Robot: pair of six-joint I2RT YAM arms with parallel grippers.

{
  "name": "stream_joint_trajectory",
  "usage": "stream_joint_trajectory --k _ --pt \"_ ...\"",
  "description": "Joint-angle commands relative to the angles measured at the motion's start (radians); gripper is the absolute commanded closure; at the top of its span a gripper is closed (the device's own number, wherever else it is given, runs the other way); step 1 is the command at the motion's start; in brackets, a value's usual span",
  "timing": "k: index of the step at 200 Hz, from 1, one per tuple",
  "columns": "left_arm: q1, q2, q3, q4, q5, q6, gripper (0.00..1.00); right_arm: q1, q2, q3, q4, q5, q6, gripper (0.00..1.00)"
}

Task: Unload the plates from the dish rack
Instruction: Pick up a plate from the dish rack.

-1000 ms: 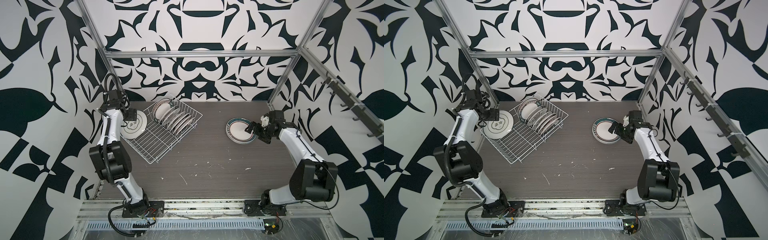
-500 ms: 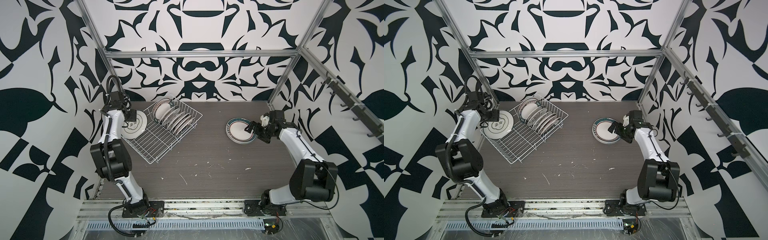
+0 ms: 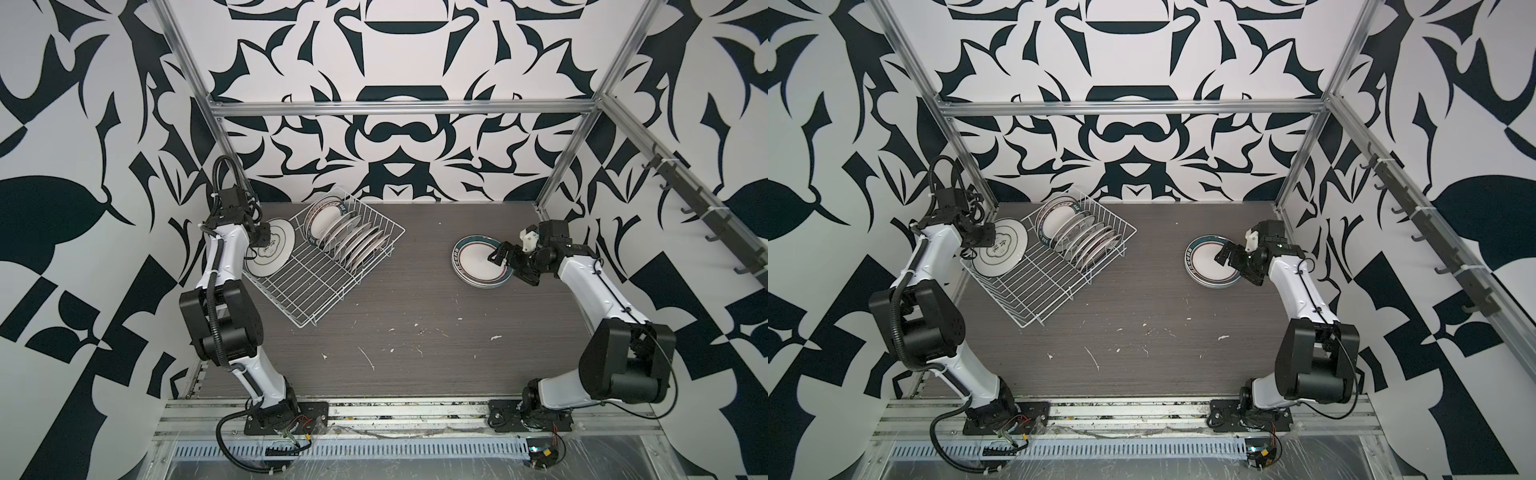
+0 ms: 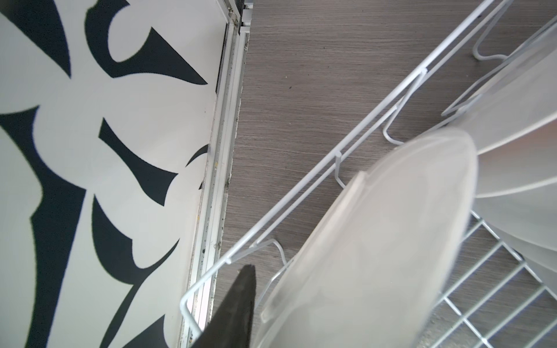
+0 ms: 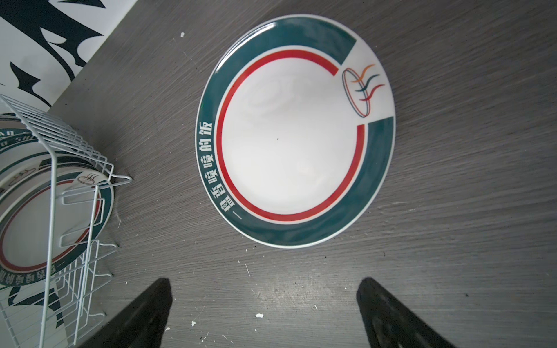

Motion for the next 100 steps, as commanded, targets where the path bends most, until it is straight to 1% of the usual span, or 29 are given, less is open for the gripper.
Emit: stream_joint_trajectory --k 1,16,49,100 --pt "-0.002 -0.031 -0.037 -0.024 0.003 -0.047 0.66 0.006 -0.028 0.008 0.016 -0.029 -0.011 0.0" --pt "-0.002 -0.036 -0.039 -0.024 -0.001 -0.05 0.72 0.005 -0.025 0.01 0.017 -0.043 -0.009 0.0" --pt "-0.004 -0.042 -0.046 -0.033 -0.023 -0.046 0.81 0.005 -0.023 0.009 0.025 -0.076 -0.004 0.0" --pt "-0.004 -0.046 -0.023 -0.069 -0.056 -0.05 0.91 0.006 -0.021 0.008 0.041 -0.11 0.004 0.0"
